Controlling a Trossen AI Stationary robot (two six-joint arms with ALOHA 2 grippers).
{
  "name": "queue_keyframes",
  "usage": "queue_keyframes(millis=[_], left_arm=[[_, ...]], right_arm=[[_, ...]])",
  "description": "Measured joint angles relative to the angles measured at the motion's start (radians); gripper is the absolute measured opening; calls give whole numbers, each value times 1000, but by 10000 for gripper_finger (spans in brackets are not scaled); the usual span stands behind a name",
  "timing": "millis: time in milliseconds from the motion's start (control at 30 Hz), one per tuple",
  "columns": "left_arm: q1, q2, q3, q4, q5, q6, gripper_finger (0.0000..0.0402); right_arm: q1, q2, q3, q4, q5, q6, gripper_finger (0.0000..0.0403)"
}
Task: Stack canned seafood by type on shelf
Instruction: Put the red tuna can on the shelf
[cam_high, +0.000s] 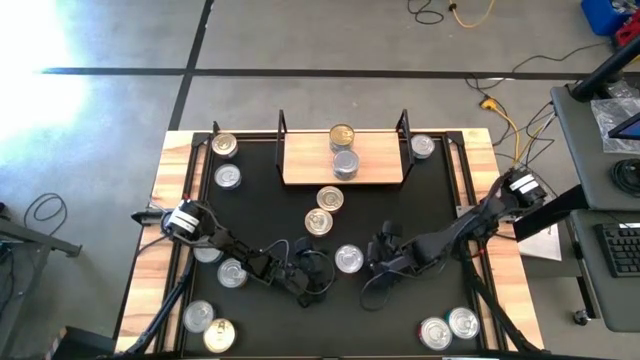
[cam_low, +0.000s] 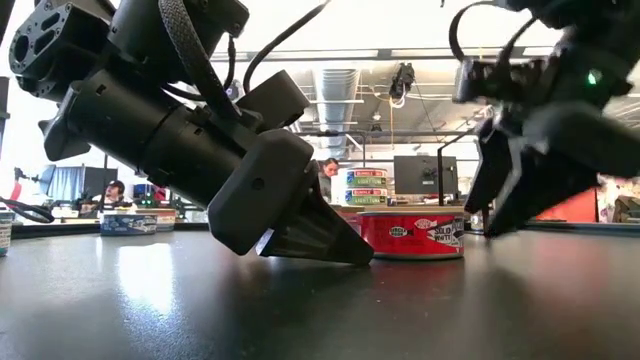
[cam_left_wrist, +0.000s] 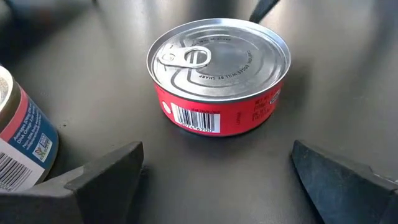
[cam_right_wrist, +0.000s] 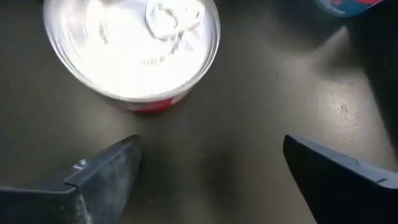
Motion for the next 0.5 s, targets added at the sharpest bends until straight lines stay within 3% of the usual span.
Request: queue_keyframes(millis=[200, 300, 400, 500], left_arm=[[0, -2, 0, 0, 2, -4, 396], [0, -6, -1, -7, 4, -8, 396], [0, -8, -1, -8, 7, -7, 396], [0, -9, -2, -8, 20, -16, 396]], right_arm=[[7, 76, 41, -4, 7, -80, 380], [3, 76, 76, -42, -57, -107, 378], [10, 34, 58, -13, -112, -111, 378], [11, -49, -37, 126, -142, -103, 381]])
